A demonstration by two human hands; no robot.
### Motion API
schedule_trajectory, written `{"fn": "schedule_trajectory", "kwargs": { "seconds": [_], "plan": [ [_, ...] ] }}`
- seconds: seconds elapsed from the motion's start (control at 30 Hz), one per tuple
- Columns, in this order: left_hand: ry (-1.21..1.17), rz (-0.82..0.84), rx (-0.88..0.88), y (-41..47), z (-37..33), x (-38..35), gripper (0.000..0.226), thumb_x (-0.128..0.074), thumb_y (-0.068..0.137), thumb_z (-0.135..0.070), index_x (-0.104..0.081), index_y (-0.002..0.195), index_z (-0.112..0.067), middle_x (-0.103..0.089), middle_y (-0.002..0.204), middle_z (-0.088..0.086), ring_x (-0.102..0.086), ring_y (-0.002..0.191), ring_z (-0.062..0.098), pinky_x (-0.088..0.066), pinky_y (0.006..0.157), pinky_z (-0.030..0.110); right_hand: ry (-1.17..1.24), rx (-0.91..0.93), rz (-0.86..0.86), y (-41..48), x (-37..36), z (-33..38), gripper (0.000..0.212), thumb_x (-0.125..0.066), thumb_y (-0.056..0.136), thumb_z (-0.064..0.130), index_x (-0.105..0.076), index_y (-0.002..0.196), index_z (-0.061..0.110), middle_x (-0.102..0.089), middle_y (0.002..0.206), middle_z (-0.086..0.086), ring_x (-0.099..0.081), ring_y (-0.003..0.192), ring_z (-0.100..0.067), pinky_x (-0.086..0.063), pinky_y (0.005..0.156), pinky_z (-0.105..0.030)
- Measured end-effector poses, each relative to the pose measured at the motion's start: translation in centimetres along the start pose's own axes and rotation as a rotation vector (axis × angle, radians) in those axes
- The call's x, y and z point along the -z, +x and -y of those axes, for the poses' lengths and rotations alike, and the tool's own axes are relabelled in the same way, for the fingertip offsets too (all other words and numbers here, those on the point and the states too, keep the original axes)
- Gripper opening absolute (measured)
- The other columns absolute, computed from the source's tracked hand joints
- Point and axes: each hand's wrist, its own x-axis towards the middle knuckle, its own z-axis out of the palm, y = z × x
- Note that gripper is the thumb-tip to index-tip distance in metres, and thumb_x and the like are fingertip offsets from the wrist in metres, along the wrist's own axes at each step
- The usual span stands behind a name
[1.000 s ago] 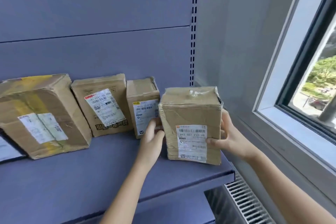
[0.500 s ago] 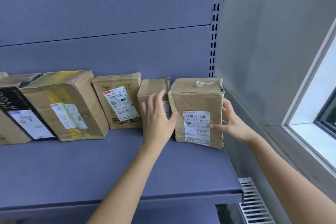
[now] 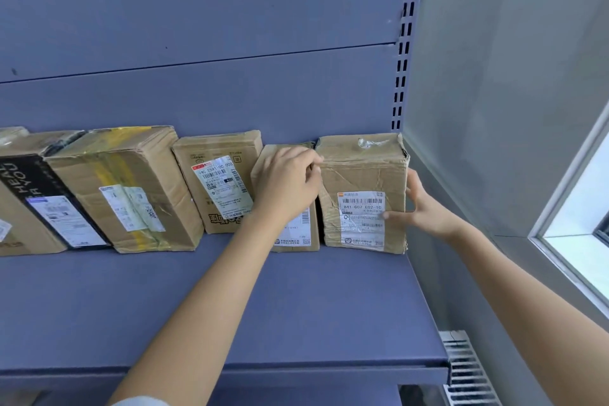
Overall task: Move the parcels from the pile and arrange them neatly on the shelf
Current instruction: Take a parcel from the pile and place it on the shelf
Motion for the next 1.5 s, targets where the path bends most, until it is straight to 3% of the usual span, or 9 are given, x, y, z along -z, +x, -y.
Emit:
{"fn": "schedule_trajectory", "kwargs": {
  "seconds": [0.13,0.4,0.53,0.73,1.0,1.1,1.23,1.37,1.5],
  "plan": [
    [-0.142,0.132,0.046,0.9,0.7,0.7,0.027,-0.046,0.096,-0.017,-0.069,0.108,-0.024,-0.060,0.122,-0.014,-0.048,0.114,0.007,-0.034,0.091,0.023,-0.010,0.005,0.021,0.7,0.1,0.1,0.081,-0.071,0.083,0.001,-0.028,0.132,0.049,-0.044,0.143,0.008,-0.043,0.132,-0.004,-0.031,0.115,-0.035],
    [-0.227,0.146,0.005,0.8,1.8,0.4,0.026,-0.053,0.093,-0.016,-0.069,0.111,-0.024,-0.057,0.116,-0.020,-0.046,0.100,-0.007,-0.037,0.095,0.020,-0.017,-0.084,0.039,1.2,0.3,-0.1,0.079,-0.073,0.084,0.013,-0.027,0.134,0.053,-0.054,0.133,0.019,-0.049,0.128,-0.009,-0.035,0.112,-0.037],
    [-0.219,0.109,-0.006,0.7,1.8,0.2,0.022,-0.057,0.091,-0.015,-0.071,0.107,-0.023,-0.054,0.108,-0.025,-0.052,0.092,-0.006,-0.042,0.100,0.031,-0.030,-0.080,0.027,1.1,0.2,-0.2,0.074,-0.071,0.085,0.013,-0.028,0.132,0.052,-0.053,0.130,0.023,-0.049,0.127,-0.010,-0.036,0.112,-0.038],
    [-0.108,0.054,-0.019,0.2,1.3,0.1,0.023,-0.056,0.091,-0.015,-0.070,0.107,-0.023,-0.063,0.118,-0.014,-0.057,0.108,0.011,-0.039,0.096,0.033,-0.032,-0.077,0.049,1.0,0.2,-0.2,0.075,-0.071,0.086,0.017,-0.028,0.138,0.048,-0.053,0.134,0.020,-0.047,0.130,-0.010,-0.035,0.113,-0.042],
    [-0.069,0.070,-0.001,0.0,0.8,0.4,0.021,-0.055,0.091,-0.015,-0.069,0.104,-0.022,-0.061,0.119,-0.014,-0.054,0.110,0.012,-0.032,0.098,0.030,-0.140,-0.108,0.021,0.3,0.0,1.3,0.073,-0.071,0.086,0.021,-0.026,0.133,0.052,-0.051,0.133,0.016,-0.050,0.124,-0.013,-0.038,0.108,-0.032],
    [-0.012,0.058,0.017,-0.3,0.4,0.3,0.024,-0.052,0.092,-0.016,-0.068,0.108,-0.022,-0.060,0.122,-0.013,-0.049,0.116,0.015,-0.028,0.098,0.028,-0.169,-0.034,-0.017,0.0,-0.3,1.4,0.081,-0.075,0.077,0.031,-0.026,0.138,0.050,-0.045,0.140,0.019,-0.040,0.134,-0.012,-0.033,0.114,-0.045],
    [0.112,0.073,-0.017,-1.3,-0.8,1.0,0.036,-0.047,0.096,-0.028,-0.055,0.131,-0.024,-0.048,0.141,-0.008,-0.035,0.132,0.017,-0.018,0.110,0.031,-0.132,0.074,-0.266,-0.7,-1.1,3.1,0.095,-0.071,0.085,0.019,-0.005,0.152,0.031,-0.021,0.148,0.010,-0.010,0.141,-0.006,-0.012,0.116,-0.034],
    [0.083,0.075,-0.003,-3.0,-1.2,1.4,0.058,-0.036,0.093,-0.041,-0.030,0.149,-0.025,-0.026,0.157,-0.004,-0.018,0.143,0.019,-0.007,0.116,0.034,-0.396,0.352,-0.614,-1.6,-3.0,6.2,0.068,-0.053,0.088,0.032,-0.027,0.147,0.009,-0.031,0.144,-0.013,-0.022,0.134,-0.023,-0.020,0.113,-0.038],
    [0.080,0.070,0.065,-4.8,0.5,2.4,0.058,-0.042,0.098,-0.034,-0.022,0.151,-0.021,-0.014,0.160,-0.003,-0.009,0.146,0.019,-0.005,0.118,0.037,-0.657,0.611,-0.603,-1.4,-5.7,8.0,0.048,-0.049,0.087,0.022,-0.050,0.130,0.001,-0.049,0.127,-0.017,-0.036,0.122,-0.034,-0.028,0.107,-0.043]
  ]
}}
